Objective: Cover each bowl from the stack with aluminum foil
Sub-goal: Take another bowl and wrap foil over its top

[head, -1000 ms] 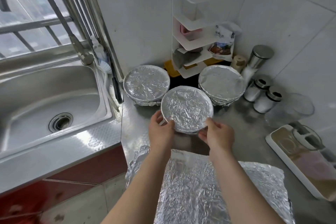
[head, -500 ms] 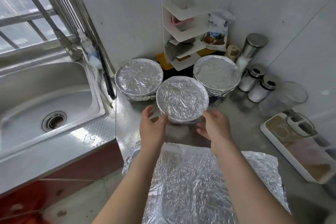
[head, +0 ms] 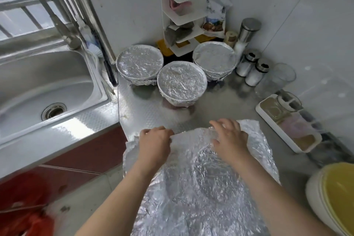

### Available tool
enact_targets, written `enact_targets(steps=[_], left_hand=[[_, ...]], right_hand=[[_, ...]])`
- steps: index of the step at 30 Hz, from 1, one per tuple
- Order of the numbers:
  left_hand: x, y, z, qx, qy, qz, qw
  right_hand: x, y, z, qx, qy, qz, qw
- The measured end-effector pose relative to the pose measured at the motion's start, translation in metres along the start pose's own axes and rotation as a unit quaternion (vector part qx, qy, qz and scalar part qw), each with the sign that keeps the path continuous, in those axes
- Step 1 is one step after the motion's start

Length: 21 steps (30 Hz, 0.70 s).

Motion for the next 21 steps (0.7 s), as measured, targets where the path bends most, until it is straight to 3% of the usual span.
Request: enact_targets(steps=[6,9,11,18,21], left_hand=[[-0.022,-0.007,-0.041,-0.159,0.075,0.100,0.979],[-0.032,-0.010,-0.052,-0.174,0.041,0.124,0.976],[-0.027,-0.018,-0.055,-0.177,0.014,0.115,0.977],[-0.007,-0.043,-0.067,-0.256,-0.001,0.071,0.964],[-0.002,-0.044,-0.067,-0.223,-0.008,0.063,0.973]], right_hand=[[0.010,-0.011,-0.016,-0.044,-0.001,-0.055,0.998],[0.013,-0.015,-0.032,-0.153,0.062,-0.070,0.984],[0.016,-0.017,-0.039,-0.184,0.072,-0.088,0.976],[0.036,-0.013,-0.062,-0.233,0.026,-0.162,0.959],[0.035,-0.016,-0.066,-0.208,-0.001,-0.174,0.963]])
Point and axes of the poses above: each hand's wrist, its own y-axis towards the middle knuckle, its own z-axis out of the palm, x = y × z, the point moved 5 cm from there along y, towards the middle knuckle, and after that the axes turned 5 degrees about y, right-handed, at the moved point
